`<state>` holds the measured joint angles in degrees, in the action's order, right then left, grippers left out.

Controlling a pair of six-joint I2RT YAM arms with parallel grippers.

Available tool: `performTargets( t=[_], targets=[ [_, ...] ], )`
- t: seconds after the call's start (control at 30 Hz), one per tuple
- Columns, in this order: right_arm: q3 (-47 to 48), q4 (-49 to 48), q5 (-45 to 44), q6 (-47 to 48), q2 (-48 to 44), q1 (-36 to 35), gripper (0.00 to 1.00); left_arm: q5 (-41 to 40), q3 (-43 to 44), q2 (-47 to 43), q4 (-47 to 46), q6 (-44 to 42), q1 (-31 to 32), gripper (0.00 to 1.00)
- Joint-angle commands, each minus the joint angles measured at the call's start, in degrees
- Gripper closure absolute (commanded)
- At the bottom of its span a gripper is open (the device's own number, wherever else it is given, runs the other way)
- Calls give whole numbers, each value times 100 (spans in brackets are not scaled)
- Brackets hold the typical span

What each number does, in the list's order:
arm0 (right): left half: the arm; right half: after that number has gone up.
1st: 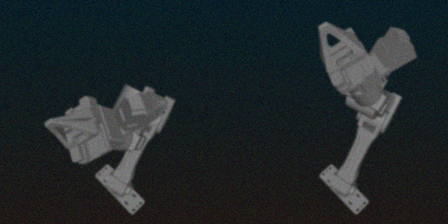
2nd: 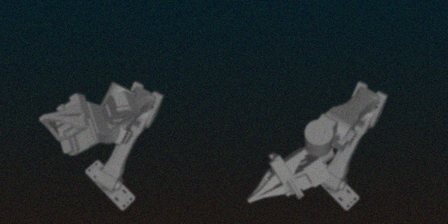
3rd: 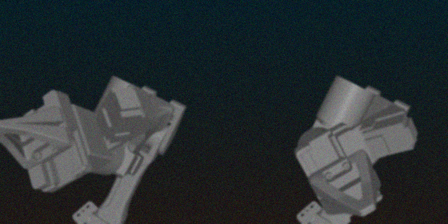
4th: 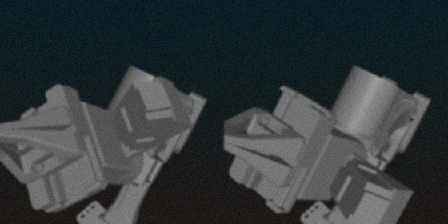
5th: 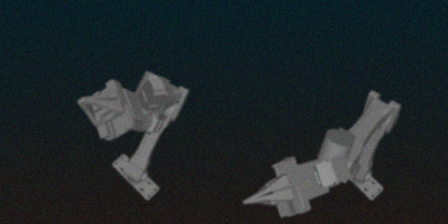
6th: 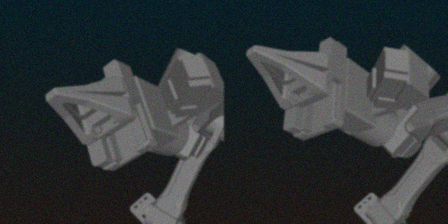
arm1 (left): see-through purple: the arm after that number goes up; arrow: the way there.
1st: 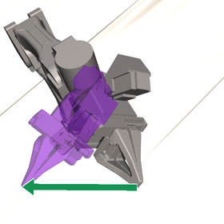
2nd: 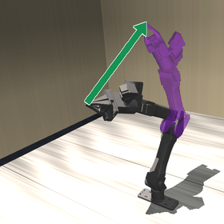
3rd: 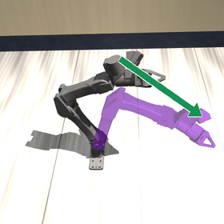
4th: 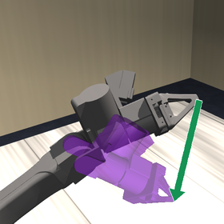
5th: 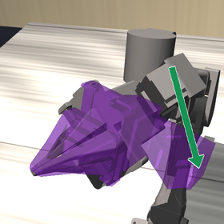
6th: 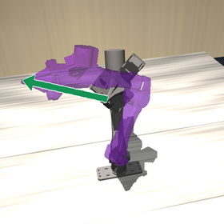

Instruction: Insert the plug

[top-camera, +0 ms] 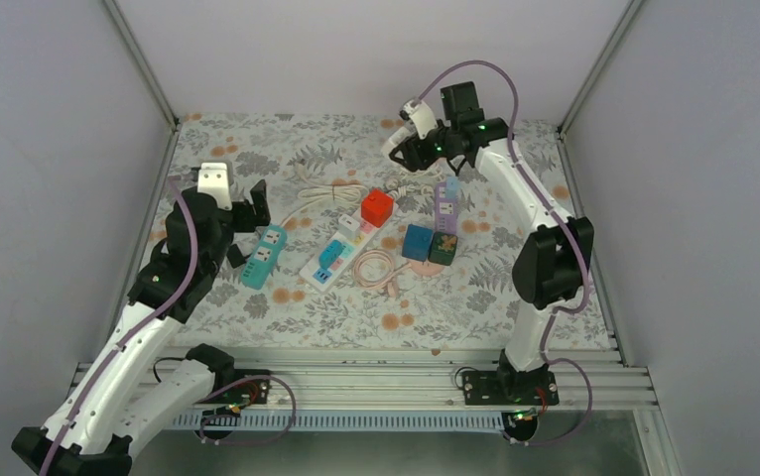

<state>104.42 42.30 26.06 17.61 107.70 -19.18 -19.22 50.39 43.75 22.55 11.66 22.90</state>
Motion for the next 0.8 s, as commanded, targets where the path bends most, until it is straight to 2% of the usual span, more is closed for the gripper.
performTargets(
  t=[0.0, 0.47, 0.6, 0.77],
  targets=[
    [12, 119, -50, 343, 202, -245, 68, -27, -21, -14, -153, 64, -30, 0],
    [-116, 952, -533, 564, 613, -636, 72, 6, -12, 94, -113, 127, -31, 0],
    [-126, 1078, -634, 563, 656, -648, 67, 6, -2, 137, -118, 117, -31, 0],
    [-146, 1165, -466, 595, 720, -668, 66, -3, -46, 164, -131, 117, -31, 0]
  ],
)
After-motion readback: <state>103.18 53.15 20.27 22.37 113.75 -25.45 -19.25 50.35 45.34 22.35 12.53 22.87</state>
